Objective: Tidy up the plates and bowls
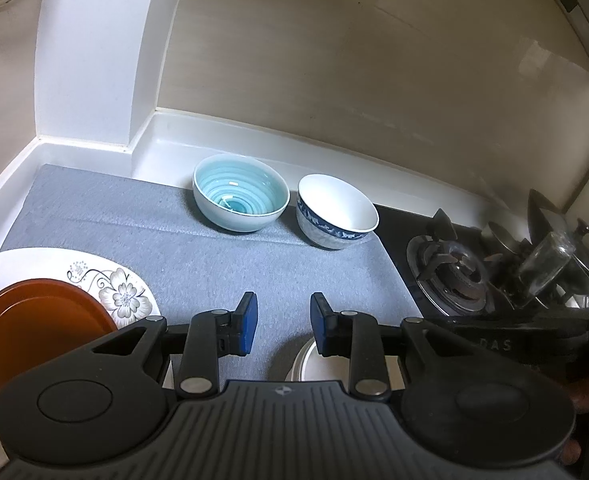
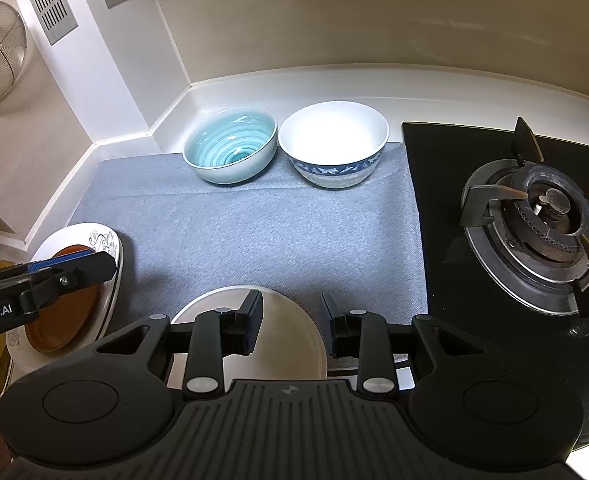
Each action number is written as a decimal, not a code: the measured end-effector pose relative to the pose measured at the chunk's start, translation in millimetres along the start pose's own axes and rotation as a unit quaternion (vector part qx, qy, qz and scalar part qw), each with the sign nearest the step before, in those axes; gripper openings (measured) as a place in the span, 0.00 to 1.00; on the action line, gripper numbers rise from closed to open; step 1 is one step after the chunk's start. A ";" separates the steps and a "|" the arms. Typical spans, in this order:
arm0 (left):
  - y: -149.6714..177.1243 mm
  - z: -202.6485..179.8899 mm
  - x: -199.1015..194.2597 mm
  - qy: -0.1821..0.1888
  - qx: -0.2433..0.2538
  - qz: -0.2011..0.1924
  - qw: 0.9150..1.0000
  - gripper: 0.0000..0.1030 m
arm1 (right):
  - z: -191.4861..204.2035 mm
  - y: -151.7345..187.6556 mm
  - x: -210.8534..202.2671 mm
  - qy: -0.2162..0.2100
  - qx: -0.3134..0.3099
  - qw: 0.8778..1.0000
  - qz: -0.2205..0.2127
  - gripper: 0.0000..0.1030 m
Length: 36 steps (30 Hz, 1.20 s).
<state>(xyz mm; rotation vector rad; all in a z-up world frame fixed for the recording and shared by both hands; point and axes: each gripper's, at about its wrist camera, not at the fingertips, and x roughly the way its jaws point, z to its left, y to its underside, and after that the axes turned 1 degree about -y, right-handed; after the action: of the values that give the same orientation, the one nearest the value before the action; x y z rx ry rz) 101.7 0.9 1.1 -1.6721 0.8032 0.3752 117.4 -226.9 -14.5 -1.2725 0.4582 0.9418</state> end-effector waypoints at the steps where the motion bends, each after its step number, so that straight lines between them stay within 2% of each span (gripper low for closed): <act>1: -0.9 0.4 1.3 0.000 -0.001 0.000 1.000 0.31 | -0.7 -0.2 -0.6 0.000 0.001 1.000 -0.001 0.32; 10: -19.9 8.0 17.1 -0.003 -0.019 -0.008 1.000 0.31 | -9.5 0.6 -7.9 0.007 0.007 1.000 -0.008 0.32; 16: -45.9 28.4 44.8 -0.022 -0.060 -0.016 0.998 0.31 | -12.1 -4.5 -16.1 0.001 0.006 1.000 -0.023 0.32; 21: -71.2 50.3 84.1 -0.041 -0.121 -0.022 0.992 0.31 | -16.5 -4.3 -23.1 -0.001 0.009 1.000 -0.030 0.32; 26: -88.5 64.2 127.6 -0.067 -0.170 -0.002 0.983 0.31 | -23.0 -0.3 -30.2 0.001 0.014 0.999 -0.031 0.32; 31: -91.8 68.4 157.7 -0.088 -0.182 0.029 0.979 0.31 | -27.4 4.2 -34.4 0.001 0.020 0.999 -0.030 0.32; 32: -90.3 69.6 161.6 -0.085 -0.186 0.034 0.978 0.24 | -28.1 4.9 -34.6 0.001 0.021 0.999 -0.029 0.32; 34: -89.6 71.0 165.4 -0.089 -0.187 0.042 0.978 0.16 | -28.1 5.9 -35.1 -0.001 0.020 0.999 -0.028 0.32; 36: -88.2 73.5 163.1 -0.082 -0.184 0.045 0.979 0.16 | -28.1 6.3 -35.0 -0.005 0.019 0.999 -0.028 0.32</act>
<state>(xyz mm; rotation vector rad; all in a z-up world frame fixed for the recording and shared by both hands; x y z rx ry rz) 290.5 27.8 -57.4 -1.9184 0.7187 0.7521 98.1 -265.2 0.4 -1.2392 0.4288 0.8887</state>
